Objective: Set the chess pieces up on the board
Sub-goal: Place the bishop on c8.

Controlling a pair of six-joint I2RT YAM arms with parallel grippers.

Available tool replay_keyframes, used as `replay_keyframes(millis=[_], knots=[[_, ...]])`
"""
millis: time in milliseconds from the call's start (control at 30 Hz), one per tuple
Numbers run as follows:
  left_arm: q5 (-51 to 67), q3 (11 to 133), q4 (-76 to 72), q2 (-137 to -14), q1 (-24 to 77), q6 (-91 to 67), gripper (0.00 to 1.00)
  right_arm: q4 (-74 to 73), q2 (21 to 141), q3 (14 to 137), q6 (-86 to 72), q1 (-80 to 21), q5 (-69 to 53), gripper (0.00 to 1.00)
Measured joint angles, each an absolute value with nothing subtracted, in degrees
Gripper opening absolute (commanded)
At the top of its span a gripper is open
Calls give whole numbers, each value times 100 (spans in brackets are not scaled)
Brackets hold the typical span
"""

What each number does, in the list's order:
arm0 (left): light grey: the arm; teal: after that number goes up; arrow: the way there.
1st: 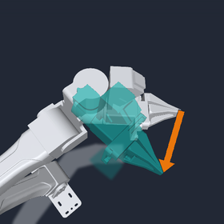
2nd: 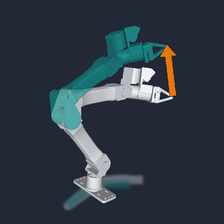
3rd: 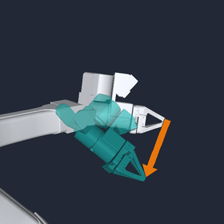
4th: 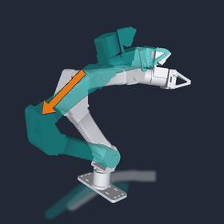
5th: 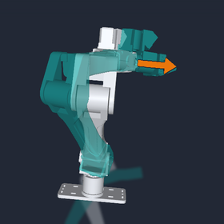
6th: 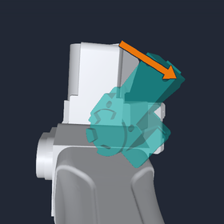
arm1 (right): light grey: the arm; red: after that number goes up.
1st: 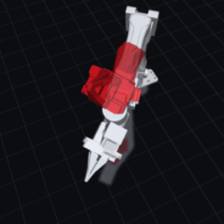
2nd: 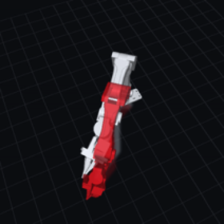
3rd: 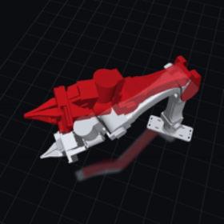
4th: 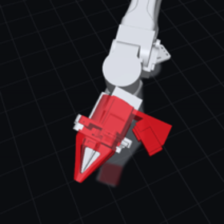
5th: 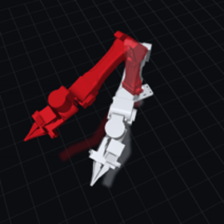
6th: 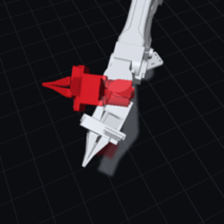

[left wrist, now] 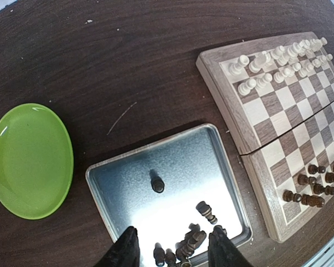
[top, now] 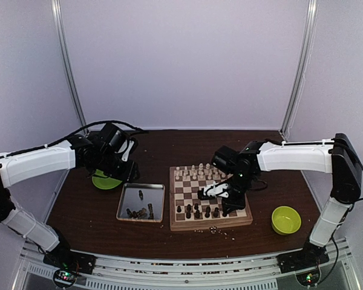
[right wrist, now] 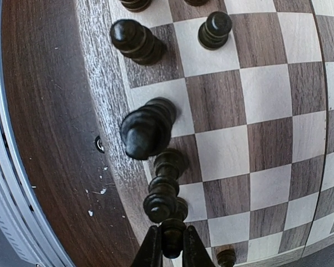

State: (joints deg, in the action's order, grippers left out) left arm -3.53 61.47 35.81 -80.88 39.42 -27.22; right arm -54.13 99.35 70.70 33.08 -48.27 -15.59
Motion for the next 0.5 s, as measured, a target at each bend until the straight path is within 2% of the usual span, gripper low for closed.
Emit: replay_keyframes(millis=[100,300,367,500], knots=[[-338,6149,3581,-8112,3942,-2722,43,-5408,9937,7070,3308,-4827,-1573,4],[-296,6147,3577,-8114,3942,-2722,43,-5408,9942,7070,3301,-4827,-1612,27],[-255,6147,3577,-8114,3942,-2720,42,-5422,9939,7070,3293,-4831,-1649,30],[-117,6112,3597,-8134,3942,-2694,29,-5474,9806,7070,3271,-4836,-1671,34]])
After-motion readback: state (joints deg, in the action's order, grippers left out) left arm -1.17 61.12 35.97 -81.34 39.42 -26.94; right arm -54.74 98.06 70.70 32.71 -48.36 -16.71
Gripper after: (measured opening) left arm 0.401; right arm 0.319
